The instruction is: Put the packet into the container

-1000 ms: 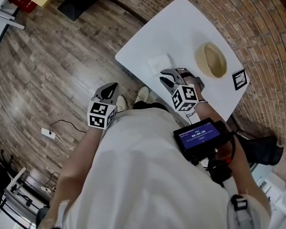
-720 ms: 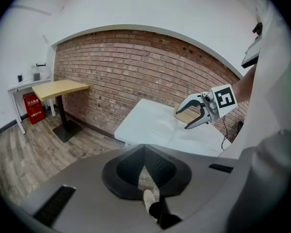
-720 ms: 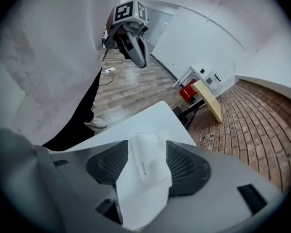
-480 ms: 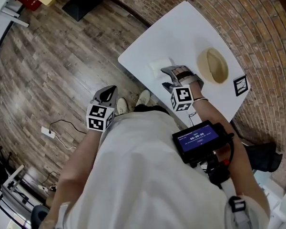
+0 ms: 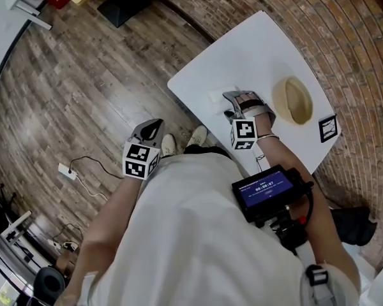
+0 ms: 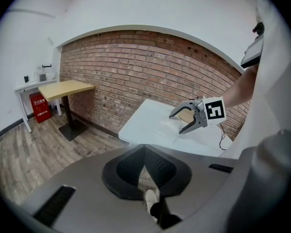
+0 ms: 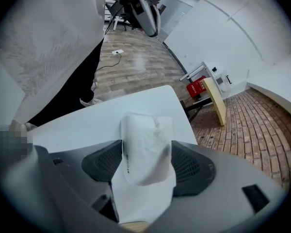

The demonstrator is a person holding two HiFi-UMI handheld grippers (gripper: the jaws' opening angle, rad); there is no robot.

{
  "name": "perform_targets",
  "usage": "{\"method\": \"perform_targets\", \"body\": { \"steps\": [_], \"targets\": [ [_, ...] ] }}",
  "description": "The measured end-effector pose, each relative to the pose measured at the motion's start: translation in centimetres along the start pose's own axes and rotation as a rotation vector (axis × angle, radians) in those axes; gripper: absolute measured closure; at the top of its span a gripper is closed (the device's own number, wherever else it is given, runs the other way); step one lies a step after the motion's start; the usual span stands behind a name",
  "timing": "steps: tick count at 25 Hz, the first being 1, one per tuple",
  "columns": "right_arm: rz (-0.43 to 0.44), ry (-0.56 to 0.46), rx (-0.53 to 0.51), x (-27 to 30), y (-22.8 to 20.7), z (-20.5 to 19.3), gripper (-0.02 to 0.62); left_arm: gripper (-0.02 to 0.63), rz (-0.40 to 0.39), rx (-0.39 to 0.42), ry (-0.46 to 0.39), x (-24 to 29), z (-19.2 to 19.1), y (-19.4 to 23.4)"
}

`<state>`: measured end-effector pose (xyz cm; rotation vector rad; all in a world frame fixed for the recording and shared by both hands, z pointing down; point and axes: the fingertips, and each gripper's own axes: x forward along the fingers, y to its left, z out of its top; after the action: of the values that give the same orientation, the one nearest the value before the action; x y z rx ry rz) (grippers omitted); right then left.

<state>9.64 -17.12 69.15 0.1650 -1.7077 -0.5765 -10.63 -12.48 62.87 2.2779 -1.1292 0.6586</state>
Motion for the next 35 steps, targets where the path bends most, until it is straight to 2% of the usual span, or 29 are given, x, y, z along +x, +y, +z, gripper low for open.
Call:
{"method": "perform_targets", "body": {
  "steps": [3,8,16,25,35],
  "targets": [
    [0.000,0.010,-0.022,0.6,-0.1,0.2,0.289,0.597,0.016,-0.004,0.000,-0.3,0.1,0.5],
    [-0.011,0.009,-0.013,0.0,0.2,0.4,0.339,0.597,0.026,-0.003,0.004,-0.7,-0.1,0.4],
    [-0.008,-0.005,0.090,-1.1,0.8,1.2,0.357,0.597,-0.016,0.030,0.002,-0.1,0.2,-0.1],
    [-0.042,0.053,0.218,-3.8,0.6,-0.5,0.357,0.597,-0.094,0.091,0.012,0.9,0.7,-1.6],
    [-0.162,0.130,0.388,-9.0,-1.3,-4.3,0.357,0.597,-0.203,0.168,0.016,3.0,2.0,-4.1]
  ]
}}
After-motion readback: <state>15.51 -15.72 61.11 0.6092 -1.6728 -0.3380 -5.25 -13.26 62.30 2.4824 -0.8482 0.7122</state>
